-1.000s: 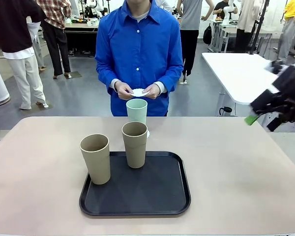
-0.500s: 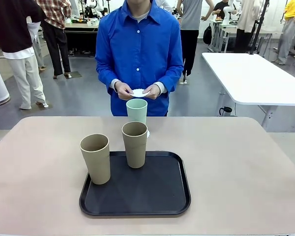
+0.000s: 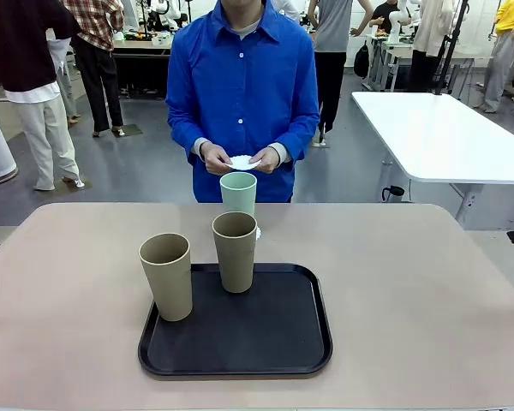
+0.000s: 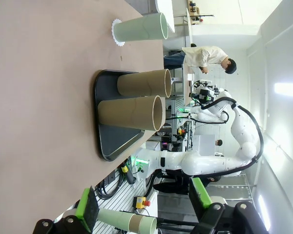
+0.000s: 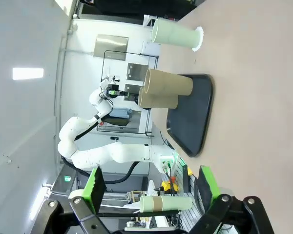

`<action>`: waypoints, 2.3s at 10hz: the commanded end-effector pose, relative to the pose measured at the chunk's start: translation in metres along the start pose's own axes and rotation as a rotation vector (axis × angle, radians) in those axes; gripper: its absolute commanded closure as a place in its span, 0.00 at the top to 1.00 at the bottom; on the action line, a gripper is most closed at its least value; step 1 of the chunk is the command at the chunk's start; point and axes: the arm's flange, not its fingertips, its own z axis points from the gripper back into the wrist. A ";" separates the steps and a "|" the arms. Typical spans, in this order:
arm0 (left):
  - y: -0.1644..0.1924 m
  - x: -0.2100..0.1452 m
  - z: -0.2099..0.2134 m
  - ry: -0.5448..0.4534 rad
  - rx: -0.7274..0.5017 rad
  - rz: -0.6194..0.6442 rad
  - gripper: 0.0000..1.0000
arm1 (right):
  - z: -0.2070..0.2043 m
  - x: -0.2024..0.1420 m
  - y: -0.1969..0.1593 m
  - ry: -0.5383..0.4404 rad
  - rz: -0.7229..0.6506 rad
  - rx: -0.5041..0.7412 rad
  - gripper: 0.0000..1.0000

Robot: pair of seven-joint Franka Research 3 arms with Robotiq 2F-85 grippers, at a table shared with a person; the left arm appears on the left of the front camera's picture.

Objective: Place coasters on the table and set cups on them.
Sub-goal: Take one Reusable plastic cup from the Flat Tray and place it on a coaster set by the human.

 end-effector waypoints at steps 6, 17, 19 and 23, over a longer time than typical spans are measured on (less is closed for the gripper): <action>-0.002 -0.001 0.002 -0.005 -0.005 -0.006 1.00 | 0.000 0.000 0.000 0.000 0.000 0.000 1.00; -0.002 -0.001 0.002 -0.005 -0.005 -0.006 1.00 | 0.000 0.000 0.000 0.000 0.000 0.000 1.00; -0.002 -0.001 0.002 -0.005 -0.005 -0.006 1.00 | 0.000 0.000 0.000 0.000 0.000 0.000 1.00; -0.002 -0.001 0.002 -0.005 -0.005 -0.006 1.00 | 0.000 0.000 0.000 0.000 0.000 0.000 1.00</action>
